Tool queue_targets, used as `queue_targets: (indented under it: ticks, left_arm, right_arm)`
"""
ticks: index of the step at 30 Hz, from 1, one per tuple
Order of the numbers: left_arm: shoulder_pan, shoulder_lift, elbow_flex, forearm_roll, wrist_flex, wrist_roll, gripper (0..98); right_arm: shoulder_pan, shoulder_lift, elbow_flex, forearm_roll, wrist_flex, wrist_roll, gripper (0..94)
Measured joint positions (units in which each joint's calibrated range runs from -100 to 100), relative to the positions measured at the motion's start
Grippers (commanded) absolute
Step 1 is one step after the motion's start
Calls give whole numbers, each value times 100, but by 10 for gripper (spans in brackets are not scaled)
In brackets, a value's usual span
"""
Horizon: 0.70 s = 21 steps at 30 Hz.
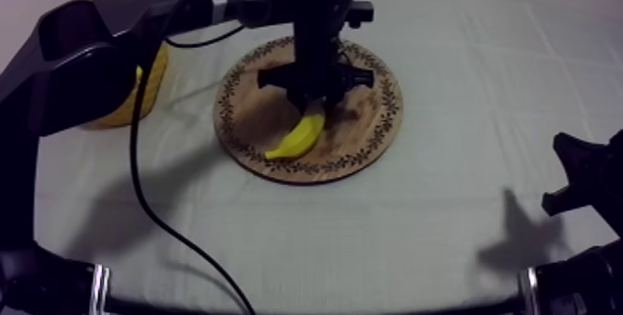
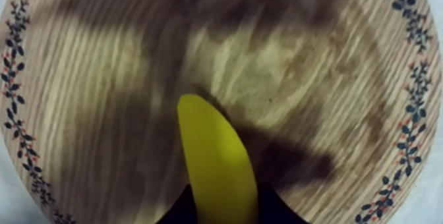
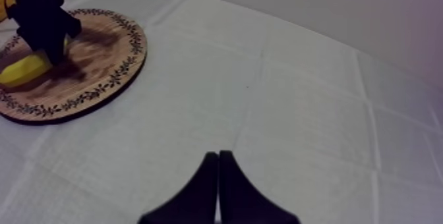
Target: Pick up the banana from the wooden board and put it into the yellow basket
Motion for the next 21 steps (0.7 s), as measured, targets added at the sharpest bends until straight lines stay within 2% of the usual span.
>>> queue_targets:
  ticks: [4,10,15,21]
  left_arm:
    - [-58,-131,77,-18,0,-41,237]
    - [-161,-559,347,-86,-62,-115,259]
    - [-181,-1298,796,-198,-162,-252,261]
    - [-247,-2547,1585,-252,-189,-514,316]
  right_arm:
    - [0,0,0,0,0,0,3]
    - [0,0,0,0,0,0,3]
    - [0,0,0,0,0,0,3]
    - [0,0,0,0,0,0,3]
